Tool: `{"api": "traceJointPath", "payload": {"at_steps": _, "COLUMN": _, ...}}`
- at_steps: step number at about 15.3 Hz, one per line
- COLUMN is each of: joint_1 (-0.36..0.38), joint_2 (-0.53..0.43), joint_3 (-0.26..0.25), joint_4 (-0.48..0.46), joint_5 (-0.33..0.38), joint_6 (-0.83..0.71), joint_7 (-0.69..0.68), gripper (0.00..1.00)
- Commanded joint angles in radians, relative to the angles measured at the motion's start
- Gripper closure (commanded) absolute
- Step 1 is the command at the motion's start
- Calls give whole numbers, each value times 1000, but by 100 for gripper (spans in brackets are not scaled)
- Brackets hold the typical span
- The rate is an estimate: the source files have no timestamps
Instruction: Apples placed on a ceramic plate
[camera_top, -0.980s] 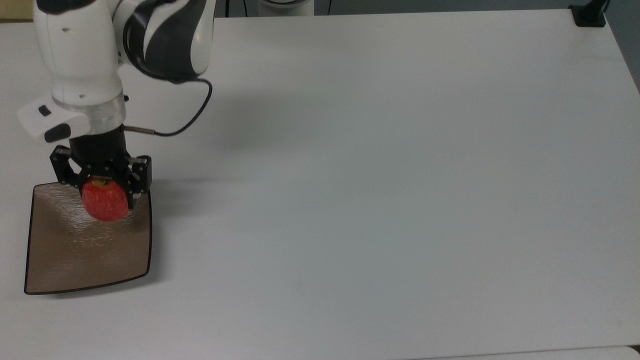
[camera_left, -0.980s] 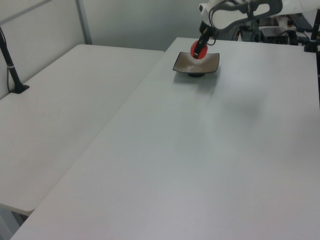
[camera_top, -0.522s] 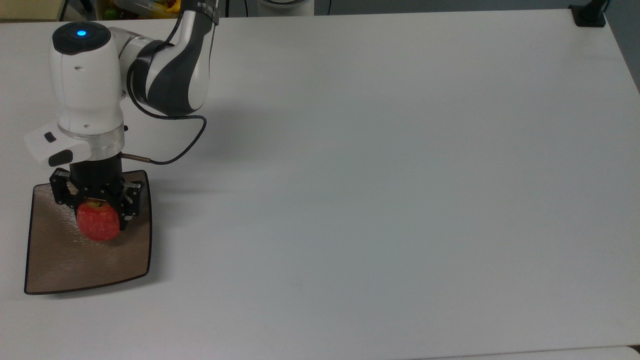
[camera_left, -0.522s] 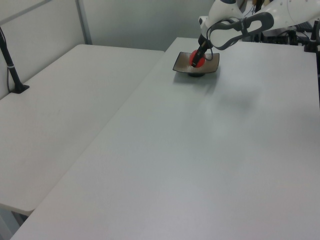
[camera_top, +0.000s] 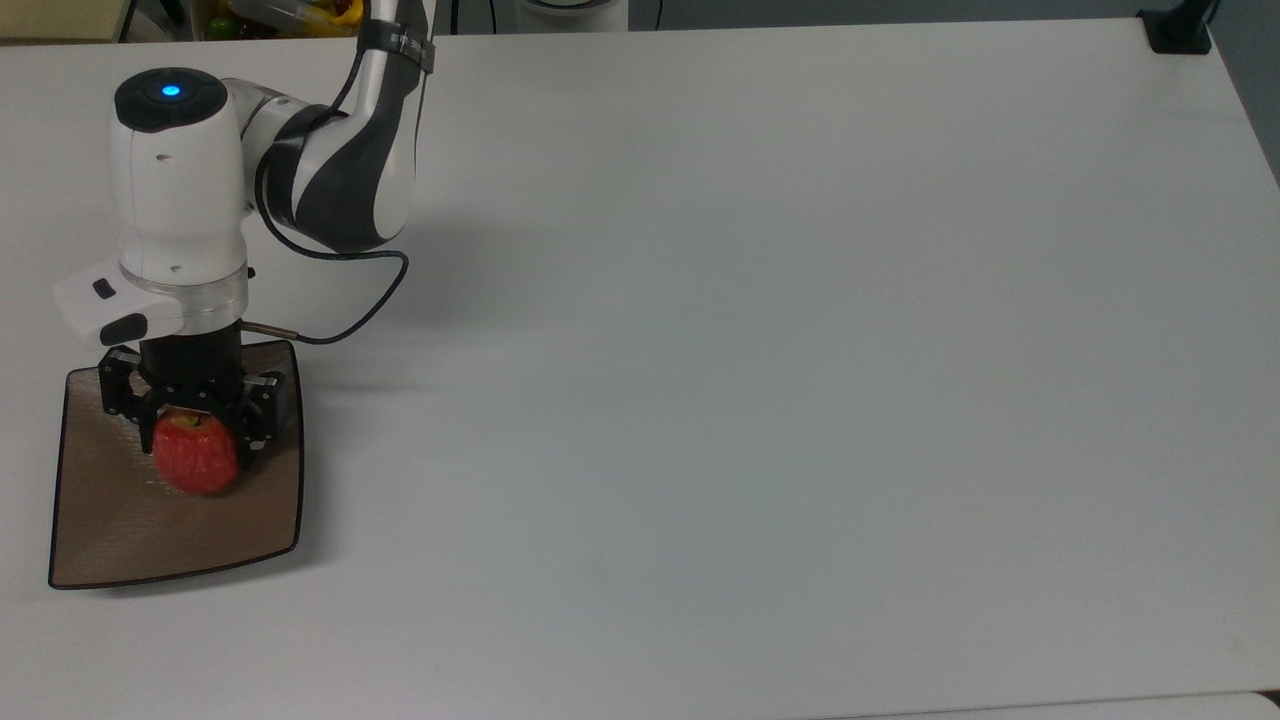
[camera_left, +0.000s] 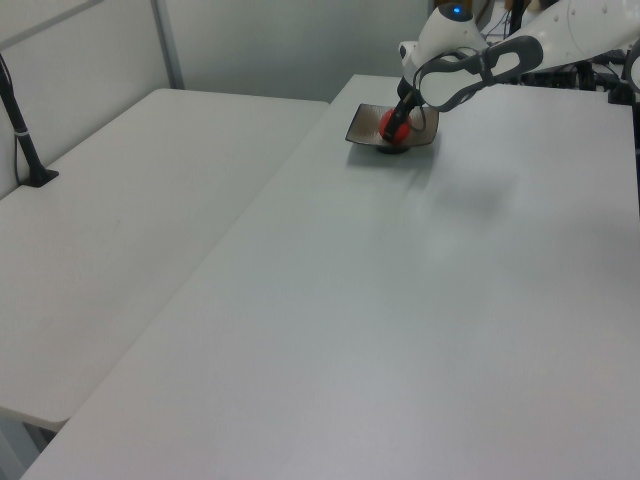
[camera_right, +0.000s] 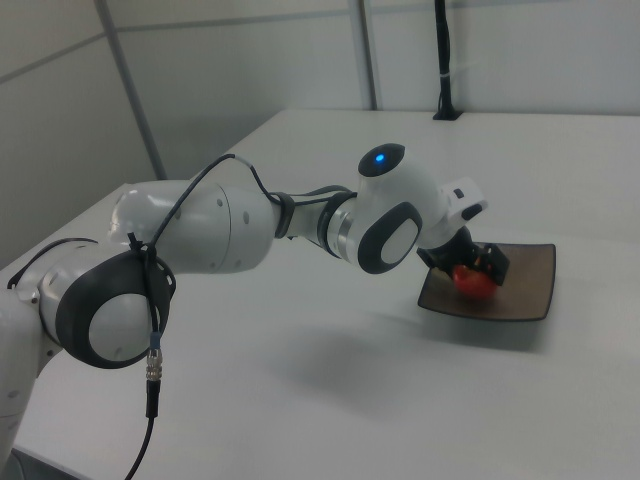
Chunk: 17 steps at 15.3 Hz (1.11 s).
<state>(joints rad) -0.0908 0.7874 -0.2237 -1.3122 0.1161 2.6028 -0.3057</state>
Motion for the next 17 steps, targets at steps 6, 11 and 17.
{"api": "traceJointPath", "payload": {"at_steps": 6, "joint_1": 13, "joint_2": -51, "joint_3": -3, "joint_4": -8, "joint_5": 4, "joint_6": 17, "joint_7": 11, "gripper": 0}}
{"api": "traceJointPath", "payload": {"at_steps": 11, "joint_1": 49, "joint_2": -238, "joint_3": 4, "joint_4": -79, "joint_5": 4, "joint_6": -151, "joint_7": 69, "gripper": 0}}
{"api": "traceJointPath", "payload": {"at_steps": 17, "joint_1": 97, "joint_2": -529, "joint_3": 4, "joint_4": -144, "joint_5": 4, "joint_6": -589, "joint_7": 178, "gripper": 0}}
